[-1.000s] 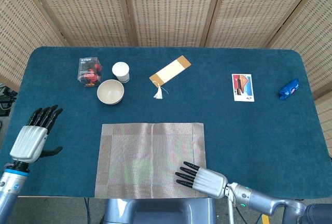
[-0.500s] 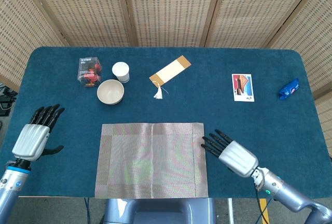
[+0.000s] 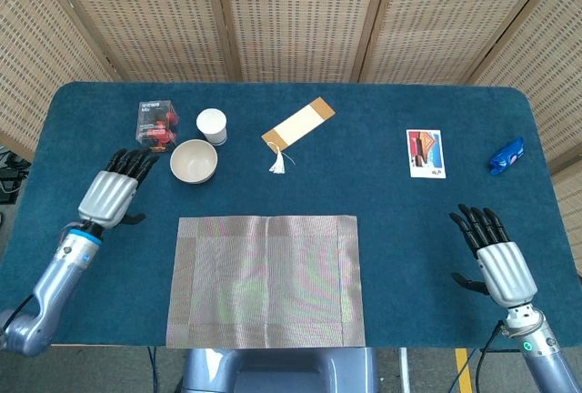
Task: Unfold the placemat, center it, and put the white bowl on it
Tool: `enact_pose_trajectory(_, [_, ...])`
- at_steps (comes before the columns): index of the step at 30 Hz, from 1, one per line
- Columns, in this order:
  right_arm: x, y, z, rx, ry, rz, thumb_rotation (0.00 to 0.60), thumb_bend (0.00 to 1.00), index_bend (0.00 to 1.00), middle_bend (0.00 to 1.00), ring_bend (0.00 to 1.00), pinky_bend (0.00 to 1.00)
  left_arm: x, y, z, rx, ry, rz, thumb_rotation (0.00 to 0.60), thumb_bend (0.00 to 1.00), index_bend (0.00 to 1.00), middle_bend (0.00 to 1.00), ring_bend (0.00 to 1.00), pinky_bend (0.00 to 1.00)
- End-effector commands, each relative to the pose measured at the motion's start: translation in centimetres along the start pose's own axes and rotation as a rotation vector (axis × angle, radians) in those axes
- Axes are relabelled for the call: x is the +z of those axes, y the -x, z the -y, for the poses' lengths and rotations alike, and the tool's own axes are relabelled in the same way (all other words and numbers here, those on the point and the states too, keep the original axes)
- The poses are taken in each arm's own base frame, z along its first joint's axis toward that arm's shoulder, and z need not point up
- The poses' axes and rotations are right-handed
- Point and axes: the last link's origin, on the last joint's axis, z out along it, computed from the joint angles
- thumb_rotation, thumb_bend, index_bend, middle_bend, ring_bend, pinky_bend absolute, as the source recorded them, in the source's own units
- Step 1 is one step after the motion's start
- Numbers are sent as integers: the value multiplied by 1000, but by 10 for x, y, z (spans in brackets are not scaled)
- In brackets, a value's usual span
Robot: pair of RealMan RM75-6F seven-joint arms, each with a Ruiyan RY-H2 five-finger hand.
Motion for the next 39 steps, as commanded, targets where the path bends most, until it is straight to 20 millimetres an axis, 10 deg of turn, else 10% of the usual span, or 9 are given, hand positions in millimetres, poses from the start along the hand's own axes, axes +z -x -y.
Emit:
enact_pose_trajectory(1, [-3, 2, -1, 11, 7, -14, 600, 0, 33, 0, 0, 0, 40, 6, -17, 28, 18, -19, 600, 0, 116, 0, 0, 0])
enact_pose_trajectory(15, [1, 10, -15, 31, 30, -1, 600, 0, 55, 0, 0, 0, 99, 49, -35, 35, -16, 36, 600, 17, 356, 0, 0, 0])
enact_pose_trajectory(27, [2, 9, -20, 59, 45, -6, 600, 0, 62, 0, 0, 0, 112, 72, -45, 9, -3, 74, 600, 488, 754, 0, 0, 0])
enact_pose_trajectory(39, [1, 6, -17, 93, 28, -12, 600, 0, 63, 0, 0, 0, 105, 54, -54, -4, 93, -41, 600, 490, 790, 0, 0, 0])
